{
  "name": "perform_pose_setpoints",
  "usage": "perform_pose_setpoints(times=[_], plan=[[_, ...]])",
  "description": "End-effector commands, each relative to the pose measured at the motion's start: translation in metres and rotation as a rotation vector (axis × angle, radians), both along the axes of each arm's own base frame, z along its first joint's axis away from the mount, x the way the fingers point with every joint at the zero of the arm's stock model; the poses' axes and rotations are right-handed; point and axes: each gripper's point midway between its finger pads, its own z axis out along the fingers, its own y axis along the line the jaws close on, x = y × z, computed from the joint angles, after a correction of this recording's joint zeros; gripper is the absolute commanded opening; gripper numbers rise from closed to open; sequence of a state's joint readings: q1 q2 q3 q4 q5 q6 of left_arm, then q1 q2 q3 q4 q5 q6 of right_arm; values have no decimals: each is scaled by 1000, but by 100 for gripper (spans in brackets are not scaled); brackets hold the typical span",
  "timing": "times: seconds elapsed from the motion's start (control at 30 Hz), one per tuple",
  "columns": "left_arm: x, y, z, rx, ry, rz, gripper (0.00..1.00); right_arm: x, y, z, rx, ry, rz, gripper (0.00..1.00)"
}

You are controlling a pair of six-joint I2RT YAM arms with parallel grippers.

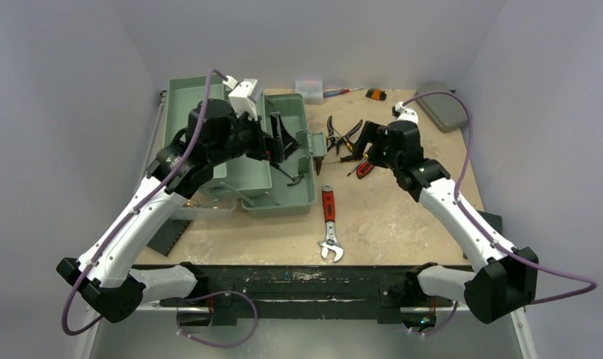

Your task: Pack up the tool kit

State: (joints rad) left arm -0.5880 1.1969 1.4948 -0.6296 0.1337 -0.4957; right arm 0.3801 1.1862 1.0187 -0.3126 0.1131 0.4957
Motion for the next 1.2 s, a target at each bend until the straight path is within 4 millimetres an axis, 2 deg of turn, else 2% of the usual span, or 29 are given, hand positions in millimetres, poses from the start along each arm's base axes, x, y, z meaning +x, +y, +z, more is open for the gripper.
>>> perform_pose_setpoints(times=[0.0, 0.07, 0.2, 0.43, 0.57, 0.67, 0.77, 0.9, 1.0, 1.03, 1.17], plan=[[-15, -34, 4, -61, -32, -120, 99, 18, -52, 7, -35, 6, -341, 99], [-19, -42, -2, -54, -29, -149, 99, 25, -60, 2, -60, 33, -400, 99], [-28, -55, -15, -51, -20, -210, 99, 46, -58, -9, -160, 70, -366, 99], [-47, -74, -35, -47, -46, -348, 98, 87, -29, -55, -248, 195, -161, 94], [-57, -76, -49, -41, -80, -405, 98, 105, -22, -75, -305, 250, -99, 92], [-59, -77, -62, -38, -104, -419, 98, 114, -20, -93, -343, 295, -73, 87], [-58, -78, -81, -6, -112, -434, 98, 120, -16, -111, -376, 326, -27, 81], [-51, -79, -111, 30, -107, -418, 97, 120, -1, -139, -366, 405, 92, 81], [-50, -81, -124, 8, -126, -417, 96, 118, 0, -145, -325, 448, 51, 82], [-49, -83, -122, -7, -152, -416, 96, 118, -3, -146, -315, 448, 9, 82], [-48, -78, -128, -3, -207, -404, 96, 117, -14, -139, -258, 431, -164, 83]])
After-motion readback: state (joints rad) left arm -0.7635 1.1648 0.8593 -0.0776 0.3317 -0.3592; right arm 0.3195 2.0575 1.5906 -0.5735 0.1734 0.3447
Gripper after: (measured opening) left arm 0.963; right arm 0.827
